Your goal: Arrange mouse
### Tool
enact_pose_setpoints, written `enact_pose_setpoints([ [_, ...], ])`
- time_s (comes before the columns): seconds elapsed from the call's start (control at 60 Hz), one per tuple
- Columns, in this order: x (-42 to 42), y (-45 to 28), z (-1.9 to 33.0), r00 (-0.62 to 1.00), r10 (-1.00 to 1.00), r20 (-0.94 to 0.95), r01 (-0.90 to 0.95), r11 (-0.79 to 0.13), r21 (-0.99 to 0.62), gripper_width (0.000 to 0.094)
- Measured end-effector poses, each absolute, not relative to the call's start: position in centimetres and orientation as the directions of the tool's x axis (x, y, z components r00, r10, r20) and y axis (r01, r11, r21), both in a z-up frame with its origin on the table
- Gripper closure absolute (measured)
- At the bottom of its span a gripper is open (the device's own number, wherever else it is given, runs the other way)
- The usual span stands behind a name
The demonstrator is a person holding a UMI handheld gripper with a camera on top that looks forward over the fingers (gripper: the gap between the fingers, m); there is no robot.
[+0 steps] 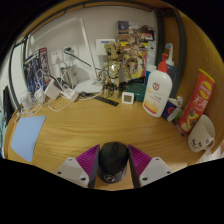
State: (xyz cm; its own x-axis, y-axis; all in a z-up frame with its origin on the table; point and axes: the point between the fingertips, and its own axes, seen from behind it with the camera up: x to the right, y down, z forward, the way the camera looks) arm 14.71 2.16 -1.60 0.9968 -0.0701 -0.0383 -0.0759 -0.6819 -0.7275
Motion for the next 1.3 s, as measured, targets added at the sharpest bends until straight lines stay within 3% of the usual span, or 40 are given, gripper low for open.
enact_pose_setpoints([
  [0.267,15.1,1.3,-1.5,0.989,-0.142,-0.045,-0.127,-0.654,-0.746,0.0463],
  [0.333,14.9,0.9,-1.5,0.985,-0.167,-0.048,-0.146,-0.652,-0.744,0.0539],
  [0.35,14.8,0.8,-1.4,0.984,-0.17,-0.051,-0.151,-0.649,-0.745,0.0514],
  [0.367,14.7,0.8,-1.4,0.984,-0.171,-0.053,-0.152,-0.645,-0.749,0.0577],
  [0.417,14.3,0.9,-1.4,0.986,-0.16,-0.056,-0.147,-0.639,-0.755,0.0619],
  [0.467,14.1,1.0,-1.4,0.986,-0.155,-0.055,-0.143,-0.64,-0.755,0.0637],
  [0.483,14.1,1.1,-1.4,0.986,-0.155,-0.055,-0.143,-0.64,-0.755,0.0585],
  [0.5,14.1,1.2,-1.3,0.986,-0.155,-0.052,-0.141,-0.642,-0.754,0.0663],
  [0.583,14.1,1.3,-0.8,0.986,-0.161,-0.038,-0.135,-0.655,-0.743,0.0664],
  [0.667,13.9,2.7,3.8,0.986,-0.166,-0.012,-0.111,-0.601,-0.792,0.0662],
  [0.9,4.9,8.5,23.5,0.995,-0.089,-0.042,-0.071,-0.357,-0.931,0.0662],
  [1.017,-2.6,10.4,28.0,0.999,-0.011,-0.049,-0.05,-0.303,-0.952,0.0663],
  [1.133,-10.7,12.1,27.0,0.997,0.064,-0.046,-0.022,-0.326,-0.945,0.0664],
  [1.3,-19.7,12.7,18.3,0.991,0.124,-0.049,0.01,-0.437,-0.899,0.0665],
])
